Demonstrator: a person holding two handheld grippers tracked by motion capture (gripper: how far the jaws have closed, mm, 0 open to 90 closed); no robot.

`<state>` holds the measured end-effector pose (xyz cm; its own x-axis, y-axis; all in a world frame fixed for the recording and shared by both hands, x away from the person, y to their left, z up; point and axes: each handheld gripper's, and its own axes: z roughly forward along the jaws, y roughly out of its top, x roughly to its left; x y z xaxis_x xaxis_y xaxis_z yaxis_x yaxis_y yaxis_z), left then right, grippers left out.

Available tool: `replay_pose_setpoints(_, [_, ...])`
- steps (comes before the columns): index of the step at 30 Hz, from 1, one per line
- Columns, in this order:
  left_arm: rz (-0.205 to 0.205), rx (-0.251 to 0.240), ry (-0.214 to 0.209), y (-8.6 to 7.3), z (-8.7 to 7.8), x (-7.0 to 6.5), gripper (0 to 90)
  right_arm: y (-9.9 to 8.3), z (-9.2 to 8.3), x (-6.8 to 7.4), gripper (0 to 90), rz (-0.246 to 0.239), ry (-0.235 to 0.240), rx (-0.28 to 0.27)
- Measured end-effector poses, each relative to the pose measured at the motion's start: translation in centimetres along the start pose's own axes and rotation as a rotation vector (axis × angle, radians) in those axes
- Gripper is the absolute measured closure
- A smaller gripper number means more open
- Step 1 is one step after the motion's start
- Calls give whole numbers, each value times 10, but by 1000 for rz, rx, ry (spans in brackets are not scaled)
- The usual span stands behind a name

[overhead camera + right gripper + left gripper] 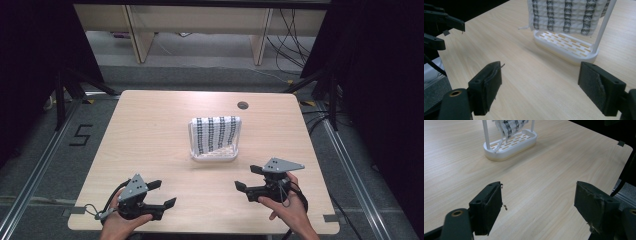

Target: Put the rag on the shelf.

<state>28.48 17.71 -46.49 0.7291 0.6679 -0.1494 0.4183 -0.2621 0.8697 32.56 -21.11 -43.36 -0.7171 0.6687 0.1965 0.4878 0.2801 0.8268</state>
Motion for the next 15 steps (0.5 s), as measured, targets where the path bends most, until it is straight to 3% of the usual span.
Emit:
replay_pose_setpoints(1, [-2,1,2,-1,0,0,212,-1,0,-2,182,-26,-12,-1])
replay_pose_setpoints(2, [-5,8,12,-1,-1,-1,206,-3,0,1,172,24,2,8])
replay_pose_setpoints(3, [-2,10,10,-2,-1,-1,203,-3,0,-2,165,-17,-7,1])
replay_pose_setpoints(4, [-3,8,4,-3,0,-1,196,-5,0,-3,163,-19,-4,-1])
replay_pose_setpoints(5, [-3,12,5,-3,-1,-1,191,-6,1,0,162,16,7,2])
replay_pose_setpoints(7, [-8,18,13,-5,0,-2,179,-8,1,-1,161,-7,12,3])
replay_pose_setpoints(8, [-12,16,12,-6,0,-2,176,-10,1,1,161,9,13,8])
replay_pose_setpoints(9, [-7,20,11,-6,-1,-2,176,-10,0,-1,161,-29,-1,8])
replay_pose_setpoints(10, [-12,21,13,-7,-1,-3,176,-12,1,1,161,3,10,5])
replay_pose_setpoints(11, [-11,19,6,-8,-1,-2,175,-12,1,0,161,-17,8,8])
replay_pose_setpoints(14, [-15,18,6,-11,-1,-3,171,-17,1,3,161,4,11,3])
replay_pose_setpoints(15, [-19,18,7,-11,0,-3,170,-17,1,2,161,-11,11,19])
